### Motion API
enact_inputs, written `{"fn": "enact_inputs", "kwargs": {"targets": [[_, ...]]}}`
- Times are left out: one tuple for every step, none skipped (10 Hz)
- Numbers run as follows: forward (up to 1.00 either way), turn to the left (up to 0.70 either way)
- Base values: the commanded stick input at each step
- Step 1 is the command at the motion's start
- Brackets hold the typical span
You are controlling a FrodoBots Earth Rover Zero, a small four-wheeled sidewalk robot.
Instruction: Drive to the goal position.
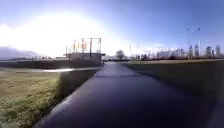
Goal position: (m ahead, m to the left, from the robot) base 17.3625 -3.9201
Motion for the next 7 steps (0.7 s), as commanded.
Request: {"fn": "enact_inputs", "kwargs": {"targets": [[1.0, 0.0], [1.0, 0.0], [1.0, 0.0], [1.0, 0.0], [1.0, 0.0], [1.0, 0.0], [1.0, -0.06]]}}
